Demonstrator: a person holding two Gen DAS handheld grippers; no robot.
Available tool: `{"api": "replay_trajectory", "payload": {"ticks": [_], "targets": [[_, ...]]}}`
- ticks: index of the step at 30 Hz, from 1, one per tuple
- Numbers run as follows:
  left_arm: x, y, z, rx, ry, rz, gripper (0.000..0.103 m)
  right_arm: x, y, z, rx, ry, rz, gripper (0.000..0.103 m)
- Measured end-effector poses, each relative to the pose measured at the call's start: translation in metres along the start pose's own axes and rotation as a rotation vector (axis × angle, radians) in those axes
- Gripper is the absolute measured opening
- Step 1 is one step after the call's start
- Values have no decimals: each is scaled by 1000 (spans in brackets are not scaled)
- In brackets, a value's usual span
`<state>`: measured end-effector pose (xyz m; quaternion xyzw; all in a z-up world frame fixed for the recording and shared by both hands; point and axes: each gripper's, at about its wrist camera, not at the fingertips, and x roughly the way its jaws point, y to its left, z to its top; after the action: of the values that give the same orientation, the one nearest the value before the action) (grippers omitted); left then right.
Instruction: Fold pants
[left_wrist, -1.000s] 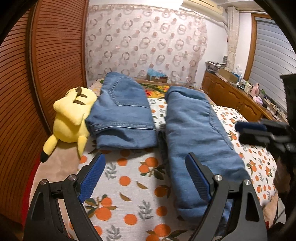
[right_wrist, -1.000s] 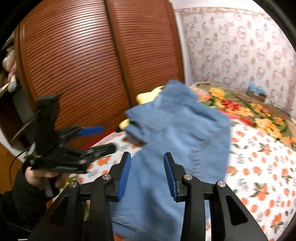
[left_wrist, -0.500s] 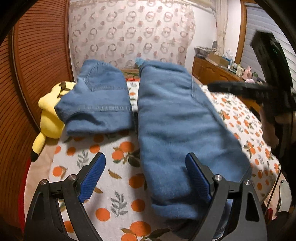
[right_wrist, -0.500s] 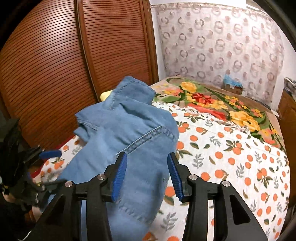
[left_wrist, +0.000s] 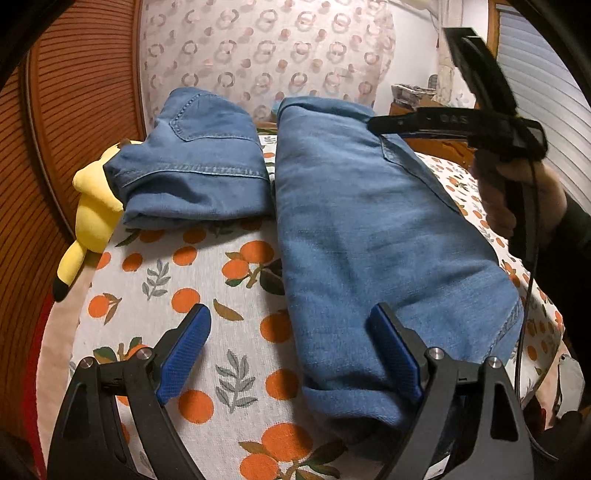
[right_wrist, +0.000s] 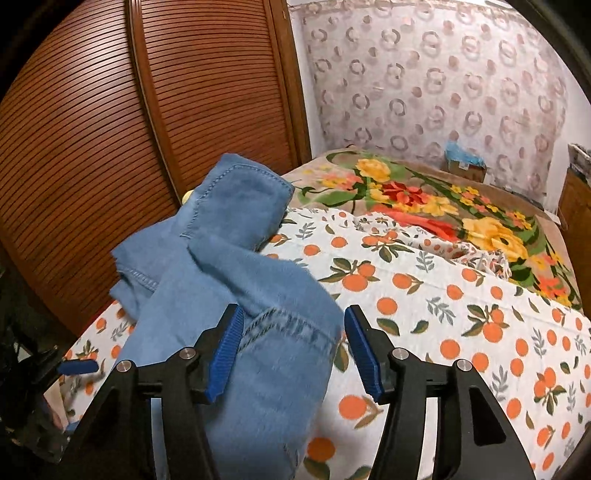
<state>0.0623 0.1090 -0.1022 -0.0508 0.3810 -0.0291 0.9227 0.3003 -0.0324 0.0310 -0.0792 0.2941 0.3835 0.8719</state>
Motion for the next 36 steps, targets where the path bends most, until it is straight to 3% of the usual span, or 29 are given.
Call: {"api": "replay_trajectory", "payload": {"ticks": [5,14,23,25,30,36], "targets": [[-4,5,10,-3,-14,-6,89,22,-3,4,-14,49,-10,59],[-1,6,76,35,-81,-5,89,40,-14,17,-13,51,25,63],[58,1,145,95,-41,-6,89,32,-23,23,-5,36,63,63],[73,2,158,112,-28,22,89,24,-23,22,-8,26,78,64],[101,7,178,136,12,56,89,13,-28,14,14,35,105,64],[113,10,174,145,41,80,89,14,-31,0,39,100,122,71]]}}
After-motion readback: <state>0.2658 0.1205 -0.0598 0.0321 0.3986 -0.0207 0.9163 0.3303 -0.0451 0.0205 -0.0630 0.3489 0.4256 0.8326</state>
